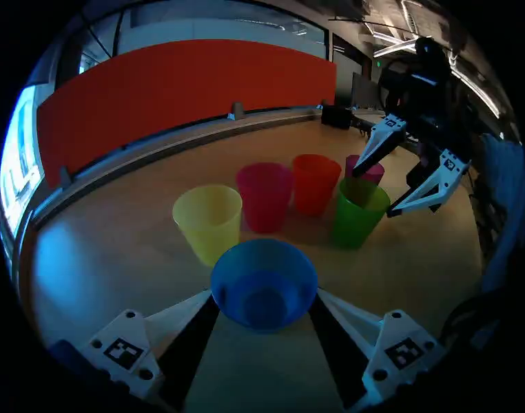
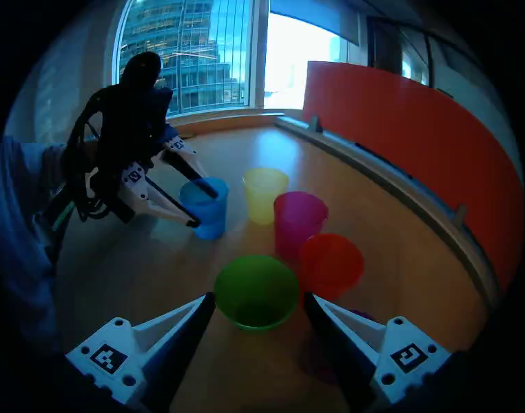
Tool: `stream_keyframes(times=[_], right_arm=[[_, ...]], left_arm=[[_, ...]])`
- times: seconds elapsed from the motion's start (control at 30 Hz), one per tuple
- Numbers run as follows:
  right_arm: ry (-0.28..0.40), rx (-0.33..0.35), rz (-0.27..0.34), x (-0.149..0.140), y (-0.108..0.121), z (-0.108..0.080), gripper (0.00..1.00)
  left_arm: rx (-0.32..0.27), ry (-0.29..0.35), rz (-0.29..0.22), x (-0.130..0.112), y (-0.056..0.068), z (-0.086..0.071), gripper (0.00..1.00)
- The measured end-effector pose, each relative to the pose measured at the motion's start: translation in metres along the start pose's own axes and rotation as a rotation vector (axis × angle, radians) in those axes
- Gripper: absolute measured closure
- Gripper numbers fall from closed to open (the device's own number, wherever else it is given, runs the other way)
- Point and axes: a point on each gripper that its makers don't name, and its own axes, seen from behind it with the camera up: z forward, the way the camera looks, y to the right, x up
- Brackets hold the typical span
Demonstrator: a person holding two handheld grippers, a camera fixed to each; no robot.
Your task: Pour water
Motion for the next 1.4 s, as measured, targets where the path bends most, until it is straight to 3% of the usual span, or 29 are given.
stream_keyframes(times=[0.4, 0.8, 1.17, 1.4], right_arm=[[-0.016, 0.0, -0.008, -0.003, -0.001, 0.01, 0.0], [-0.021, -0.001, -0.023, -0.004, -0.002, 0.02, 0.05], [0.012, -0.003, -0.018, 0.0, -0.005, 0.022, 0.08], [0.06, -0.013, 0.001, 0.015, -0.006, 0.012, 0.08]], left_arm=[[0.007, 0.008, 0.007, 0.001, -0.002, 0.0, 0.16], [0.015, 0.047, -0.005, 0.013, -0.007, -0.01, 0.15], [0.028, 0.076, 0.007, 0.022, -0.006, -0.02, 0.16], [0.038, 0.113, 0.004, 0.036, -0.006, -0.032, 0.16]])
